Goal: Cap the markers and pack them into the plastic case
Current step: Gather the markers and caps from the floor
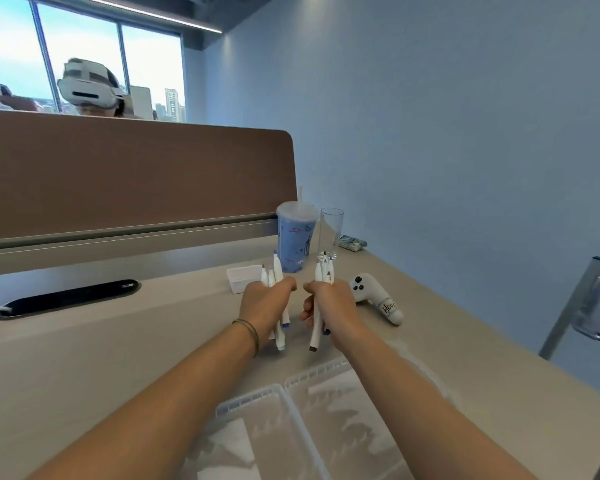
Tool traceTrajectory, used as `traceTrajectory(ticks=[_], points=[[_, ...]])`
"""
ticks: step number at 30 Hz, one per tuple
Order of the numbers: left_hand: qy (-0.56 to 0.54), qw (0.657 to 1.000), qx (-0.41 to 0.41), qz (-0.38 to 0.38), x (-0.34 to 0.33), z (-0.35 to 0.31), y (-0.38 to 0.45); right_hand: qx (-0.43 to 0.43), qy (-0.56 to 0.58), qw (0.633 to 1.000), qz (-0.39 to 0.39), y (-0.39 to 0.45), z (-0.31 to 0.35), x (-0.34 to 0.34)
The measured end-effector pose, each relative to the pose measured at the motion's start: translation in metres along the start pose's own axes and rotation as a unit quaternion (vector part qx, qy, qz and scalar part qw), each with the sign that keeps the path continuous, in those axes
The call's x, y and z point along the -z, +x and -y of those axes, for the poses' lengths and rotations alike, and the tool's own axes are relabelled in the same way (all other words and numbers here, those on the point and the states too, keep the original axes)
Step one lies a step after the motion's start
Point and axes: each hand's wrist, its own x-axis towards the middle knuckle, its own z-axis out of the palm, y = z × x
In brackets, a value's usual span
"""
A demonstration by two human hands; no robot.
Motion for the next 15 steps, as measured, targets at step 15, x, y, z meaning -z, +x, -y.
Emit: traceTrajectory(ticks=[15], points=[[0.279, 0.959, 0.034, 0.042, 0.007, 0.017, 0.041, 0.01, -0.245, 0.969, 0.017, 0.041, -0.025, -0.01]])
